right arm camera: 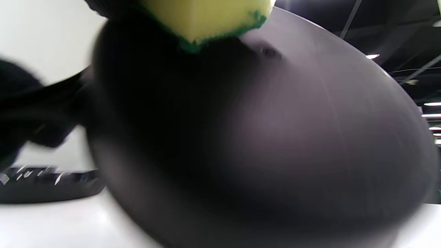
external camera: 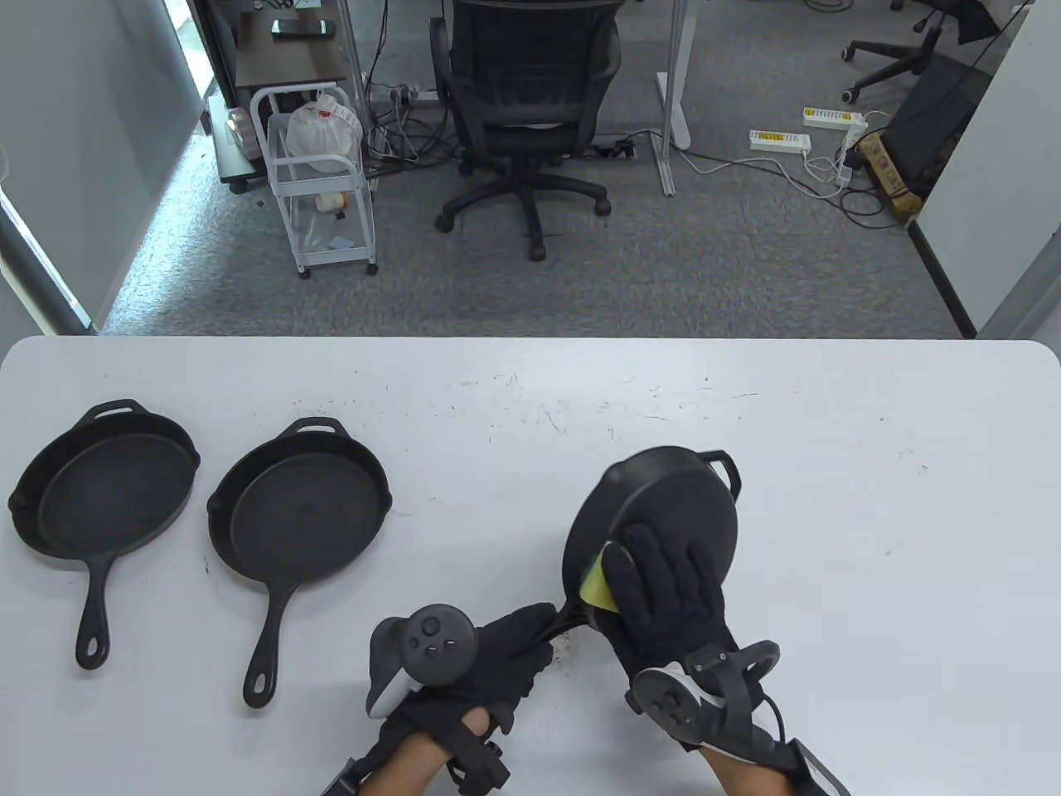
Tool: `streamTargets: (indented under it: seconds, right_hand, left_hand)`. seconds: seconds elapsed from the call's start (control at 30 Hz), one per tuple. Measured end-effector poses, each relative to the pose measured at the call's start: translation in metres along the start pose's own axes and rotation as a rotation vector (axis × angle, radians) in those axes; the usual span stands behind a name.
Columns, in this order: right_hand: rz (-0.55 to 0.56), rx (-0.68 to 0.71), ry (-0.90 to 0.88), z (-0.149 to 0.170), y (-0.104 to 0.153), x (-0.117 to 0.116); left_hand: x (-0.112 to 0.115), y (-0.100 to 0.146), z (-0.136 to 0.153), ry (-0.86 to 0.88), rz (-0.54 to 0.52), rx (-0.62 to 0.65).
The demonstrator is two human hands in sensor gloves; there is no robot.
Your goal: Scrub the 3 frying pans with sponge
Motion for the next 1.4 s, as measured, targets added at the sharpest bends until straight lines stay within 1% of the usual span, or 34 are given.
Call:
streamTargets:
  seconds: [0.03,0.07,0.1,0.13,0.17,0.23,0.3,0.4,0.43,0.47,0.5,0.57,0.6,0.67,0.73,0.8,0.87,0.9,1.0,1.07,1.1,1.2,1.27,1.33,1.4]
  right_hand:
    - [0.009,-0.032,-0.028,0.007,-0.001,0.002]
    - [0.015,-0.091,-0.081,0.021,-0.003,0.003]
    - [0.012,-0.114,-0.105,0.028,-0.004,0.003]
    - [-0.017,-0.170,-0.187,0.046,-0.006,0.000]
    - [-0.035,-0.200,-0.226,0.056,-0.006,-0.004]
    - [-0.076,-0.275,-0.265,0.076,-0.005,-0.017]
    - [-0.120,-0.295,-0.250,0.083,-0.005,-0.027]
    - [-0.169,-0.229,-0.212,0.069,-0.006,-0.037]
    - [-0.177,-0.173,-0.181,0.058,-0.005,-0.039]
    - [-0.176,-0.139,-0.158,0.050,-0.005,-0.039]
    - [-0.168,-0.076,-0.120,0.035,-0.003,-0.039]
    - [-0.154,0.035,-0.079,0.011,-0.001,-0.037]
    - [-0.145,0.072,-0.059,0.002,0.000,-0.035]
    - [-0.108,0.146,0.040,-0.015,0.002,-0.027]
    - [-0.055,0.148,0.063,-0.017,0.004,-0.018]
    - [-0.032,0.116,0.025,-0.010,0.003,-0.012]
    - [-0.012,0.037,-0.039,0.005,0.001,-0.006]
    - [-0.010,-0.034,-0.089,0.020,-0.001,-0.003]
    - [-0.021,-0.154,-0.142,0.046,-0.004,-0.005]
    - [-0.052,-0.217,-0.174,0.062,-0.004,-0.013]
    - [-0.069,-0.225,-0.180,0.065,-0.005,-0.016]
    - [-0.141,-0.182,-0.139,0.060,-0.005,-0.027]
    - [-0.182,-0.107,-0.092,0.045,-0.005,-0.032]
    - [-0.190,-0.022,-0.062,0.027,-0.003,-0.035]
    - [-0.181,0.051,-0.028,0.007,0.000,-0.034]
  left_hand:
    - [0.001,0.000,-0.002,-0.025,0.016,0.013]
    - [0.002,0.000,-0.003,-0.034,0.028,0.021]
    - [0.002,0.000,-0.004,-0.027,0.034,0.023]
    - [0.002,0.000,-0.004,-0.014,0.037,0.030]
    - [0.001,0.000,-0.003,-0.002,0.036,0.032]
    - [-0.002,0.002,-0.001,0.038,0.005,0.031]
    - [-0.006,0.003,0.002,0.091,-0.036,0.020]
    - [-0.012,0.007,0.008,0.181,-0.128,-0.008]
    - [-0.014,0.008,0.012,0.231,-0.159,-0.020]
    - [-0.014,0.009,0.014,0.260,-0.171,-0.030]
    - [-0.015,0.009,0.017,0.308,-0.185,-0.052]
    - [-0.016,0.010,0.020,0.332,-0.187,-0.070]
    - [-0.016,0.009,0.021,0.318,-0.183,-0.073]
    - [-0.014,0.008,0.020,0.263,-0.162,-0.064]
    - [-0.010,0.007,0.014,0.183,-0.129,-0.037]
    - [-0.006,0.005,0.008,0.109,-0.086,-0.009]
    - [-0.002,0.004,0.003,0.046,-0.052,0.019]
    - [0.000,0.004,0.000,0.029,-0.034,0.033]
    - [-0.001,0.004,-0.001,0.044,-0.021,0.043]
    - [-0.005,0.006,0.000,0.078,-0.048,0.038]
    - [-0.008,0.007,0.001,0.092,-0.069,0.034]
    - [-0.017,0.011,0.008,0.186,-0.161,0.005]
    - [-0.021,0.013,0.015,0.278,-0.224,-0.025]
    - [-0.024,0.013,0.022,0.340,-0.233,-0.057]
    - [-0.024,0.012,0.026,0.343,-0.220,-0.079]
Point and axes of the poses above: the tracker on the back of each hand, its own z axis roughly to the little-finger side, its own y axis roughly from the fingertips to the wrist, x = y × z, the point moved 1 cm from there along -y, roughly from the wrist to the fingertips, and after that the axes turned 7 degrees about y, right-handed, at the moved point
